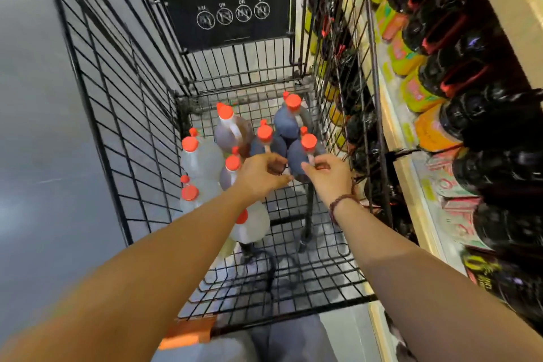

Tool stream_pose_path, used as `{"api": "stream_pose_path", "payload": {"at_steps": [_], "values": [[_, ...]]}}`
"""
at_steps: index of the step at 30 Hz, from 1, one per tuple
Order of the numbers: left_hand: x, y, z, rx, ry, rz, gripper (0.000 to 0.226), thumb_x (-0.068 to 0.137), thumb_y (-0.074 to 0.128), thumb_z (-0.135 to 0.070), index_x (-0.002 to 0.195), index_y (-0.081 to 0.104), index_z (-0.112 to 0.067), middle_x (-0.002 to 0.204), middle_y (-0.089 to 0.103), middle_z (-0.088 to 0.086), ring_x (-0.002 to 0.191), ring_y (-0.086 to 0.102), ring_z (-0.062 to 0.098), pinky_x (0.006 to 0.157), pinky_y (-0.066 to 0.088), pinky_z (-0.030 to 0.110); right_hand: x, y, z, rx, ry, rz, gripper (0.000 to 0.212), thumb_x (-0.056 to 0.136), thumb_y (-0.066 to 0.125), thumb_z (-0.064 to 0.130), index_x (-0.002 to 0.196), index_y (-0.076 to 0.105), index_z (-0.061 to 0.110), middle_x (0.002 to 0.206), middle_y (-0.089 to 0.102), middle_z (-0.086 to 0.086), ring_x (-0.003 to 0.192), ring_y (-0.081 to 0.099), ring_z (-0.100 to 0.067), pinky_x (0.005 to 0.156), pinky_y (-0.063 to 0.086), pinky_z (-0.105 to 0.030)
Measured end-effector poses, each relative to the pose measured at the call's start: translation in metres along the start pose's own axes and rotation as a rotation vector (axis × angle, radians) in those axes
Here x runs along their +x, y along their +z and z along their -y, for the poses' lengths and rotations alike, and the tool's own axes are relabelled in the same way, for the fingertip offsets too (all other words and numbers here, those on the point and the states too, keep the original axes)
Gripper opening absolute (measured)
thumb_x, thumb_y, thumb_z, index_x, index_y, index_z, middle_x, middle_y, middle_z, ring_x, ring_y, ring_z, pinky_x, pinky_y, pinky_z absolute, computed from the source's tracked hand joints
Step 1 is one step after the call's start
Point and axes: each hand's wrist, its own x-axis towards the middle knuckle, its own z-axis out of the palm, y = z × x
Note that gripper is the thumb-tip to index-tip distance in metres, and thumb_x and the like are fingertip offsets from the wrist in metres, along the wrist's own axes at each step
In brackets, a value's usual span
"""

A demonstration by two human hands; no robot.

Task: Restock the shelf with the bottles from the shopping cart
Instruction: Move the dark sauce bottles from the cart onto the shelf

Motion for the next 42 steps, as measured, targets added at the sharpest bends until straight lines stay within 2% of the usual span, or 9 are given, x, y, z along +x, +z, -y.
{"api": "stream_pose_path", "payload": {"at_steps": [6,13,17,19,22,27,30,35,42], "values": [[0.0,0.002,0.003,-0.037,-0.008,-0.039,0.035,0.074,0.078,-0.016,0.106,0.066,-0.01,0.098,0.071,0.009,0.093,0.067,0.021,0.09,0.053,0.038,-0.003,-0.003,0.004,-0.234,-0.172,-0.021,0.017,0.085,0.061,0.017,0.071,0.056,0.009,0.076,0.052,-0.007,0.075,0.048,-0.025,0.064,0.04,-0.035],[-0.021,-0.009,-0.009,-0.126,0.009,-0.069,0.035,0.081,0.072,-0.016,0.112,0.063,-0.004,0.107,0.068,0.012,0.095,0.066,0.022,0.086,0.053,0.037,-0.02,-0.026,0.02,-0.161,-0.363,-0.005,0.021,0.087,0.056,0.014,0.07,0.045,0.017,0.076,0.047,-0.004,0.077,0.046,-0.023,0.064,0.033,-0.032],[-0.035,-0.022,-0.017,-0.15,0.057,-0.08,0.02,0.089,0.061,-0.009,0.105,0.065,0.003,0.091,0.064,0.016,0.066,0.058,-0.009,0.07,0.046,0.014,-0.039,-0.046,0.04,-0.062,-0.462,-0.01,0.016,0.091,0.053,0.011,0.077,0.05,0.005,0.078,0.044,-0.005,0.076,0.043,-0.022,0.064,0.03,-0.03],[-0.042,-0.032,-0.031,-0.154,0.05,-0.086,0.022,0.093,0.056,-0.013,0.107,0.063,0.002,0.087,0.064,0.017,0.056,0.054,-0.008,0.06,0.042,0.008,-0.048,-0.059,0.057,-0.031,-0.53,-0.006,0.014,0.092,0.05,0.012,0.08,0.049,0.006,0.078,0.042,0.0,0.075,0.041,-0.019,0.061,0.029,-0.022],[-0.053,-0.046,-0.053,-0.24,0.069,-0.004,0.024,0.096,0.051,-0.013,0.116,0.056,-0.002,0.08,0.054,0.003,0.071,0.055,0.004,0.055,0.043,0.005,-0.059,-0.076,0.083,-0.033,-0.57,-0.025,0.014,0.093,0.051,0.01,0.08,0.046,0.01,0.074,0.039,0.004,0.068,0.039,-0.012,0.062,0.031,-0.008],[-0.074,-0.067,-0.091,-0.258,0.214,0.165,0.025,0.094,0.054,-0.017,0.119,0.053,-0.017,0.098,0.06,-0.001,0.082,0.059,0.004,0.063,0.047,0.01,-0.083,-0.108,0.13,0.072,-0.574,-0.16,0.018,0.094,0.05,0.011,0.08,0.052,0.0,0.07,0.04,0.002,0.064,0.038,-0.007,0.059,0.032,-0.007],[-0.087,-0.08,-0.117,-0.275,0.277,0.234,0.027,0.088,0.064,-0.029,0.113,0.056,-0.025,0.109,0.061,-0.001,0.095,0.058,0.011,0.072,0.048,0.023,-0.101,-0.128,0.158,0.098,-0.583,-0.249,0.023,0.094,0.05,0.013,0.077,0.052,-0.001,0.069,0.041,-0.001,0.063,0.038,-0.013,0.057,0.032,-0.011],[-0.12,-0.102,-0.167,-0.235,0.39,0.329,0.053,0.077,0.064,-0.053,0.123,0.055,-0.027,0.118,0.061,-0.004,0.112,0.058,0.015,0.093,0.05,0.041,-0.137,-0.162,0.194,0.249,-0.537,-0.357,0.023,0.095,0.048,0.02,0.074,0.047,0.013,0.075,0.044,-0.001,0.065,0.041,-0.008,0.06,0.034,-0.016],[-0.163,-0.109,-0.236,-0.226,0.547,0.52,0.033,0.088,0.061,-0.035,0.12,0.053,-0.029,0.112,0.064,-0.013,0.107,0.059,0.008,0.094,0.044,0.04,-0.19,-0.215,0.233,0.456,-0.602,-0.58,0.031,0.095,0.049,0.014,0.065,0.046,0.019,0.068,0.045,0.004,0.065,0.042,-0.002,0.064,0.035,-0.018]]}}
